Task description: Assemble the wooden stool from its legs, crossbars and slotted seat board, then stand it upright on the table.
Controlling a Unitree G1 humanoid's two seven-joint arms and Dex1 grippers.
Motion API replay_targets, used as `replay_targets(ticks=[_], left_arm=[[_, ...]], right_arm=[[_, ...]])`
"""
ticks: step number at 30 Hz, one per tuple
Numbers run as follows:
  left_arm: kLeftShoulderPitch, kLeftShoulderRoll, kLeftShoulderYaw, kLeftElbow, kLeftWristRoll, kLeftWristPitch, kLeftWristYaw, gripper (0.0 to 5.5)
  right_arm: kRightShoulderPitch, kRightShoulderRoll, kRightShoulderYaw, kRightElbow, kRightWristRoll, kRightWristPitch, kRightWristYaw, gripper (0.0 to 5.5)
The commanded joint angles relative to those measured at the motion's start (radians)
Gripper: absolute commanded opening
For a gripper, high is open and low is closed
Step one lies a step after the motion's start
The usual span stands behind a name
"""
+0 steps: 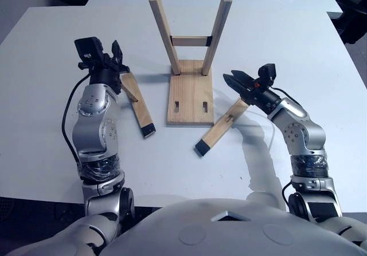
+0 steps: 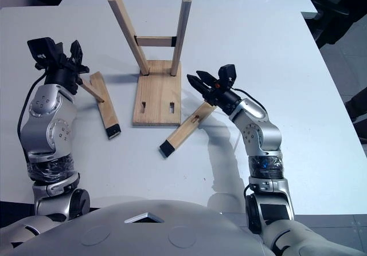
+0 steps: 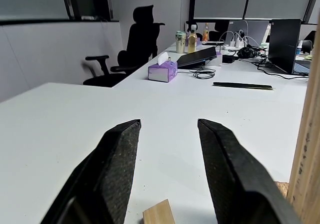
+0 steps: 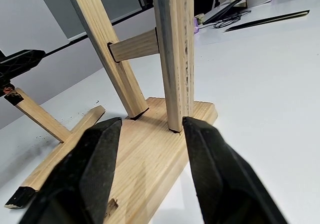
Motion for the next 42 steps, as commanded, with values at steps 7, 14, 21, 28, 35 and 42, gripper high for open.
replay_targets(ticks=[7, 14, 21, 28, 35, 42], left_arm=[[-0.045, 0.004, 0.168, -0.147, 0.084, -0.054, 0.155, 2.12], [0.305, -0.081, 0.136, -0.399, 0.063, 0.448, 0.127, 2.32], [0.316, -0.187, 0.039, -0.467, -0.049, 0.692, 0.048, 3.32], [0.229, -0.167, 0.009, -0.453, -0.045, 0.819, 0.029, 3.50], [0.180, -0.150, -0.022, -0.384, 0.021, 0.917, 0.056, 3.50], [0.188, -0.164, -0.037, -0.335, 0.011, 0.992, -0.001, 3.50]], right_arm=[[0.002, -0.013, -0.002, -0.005, -0.004, 0.010, 0.004, 2.25], [0.093, -0.027, -0.007, -0.059, -0.016, -0.003, -0.008, 2.25], [0.087, -0.022, 0.015, -0.058, -0.029, -0.003, -0.008, 2.25], [0.088, -0.029, 0.033, -0.045, -0.055, -0.023, 0.000, 2.25], [0.069, -0.010, 0.040, -0.018, -0.064, -0.046, -0.004, 2.25], [0.085, 0.010, 0.050, -0.017, -0.068, -0.057, -0.007, 2.25]])
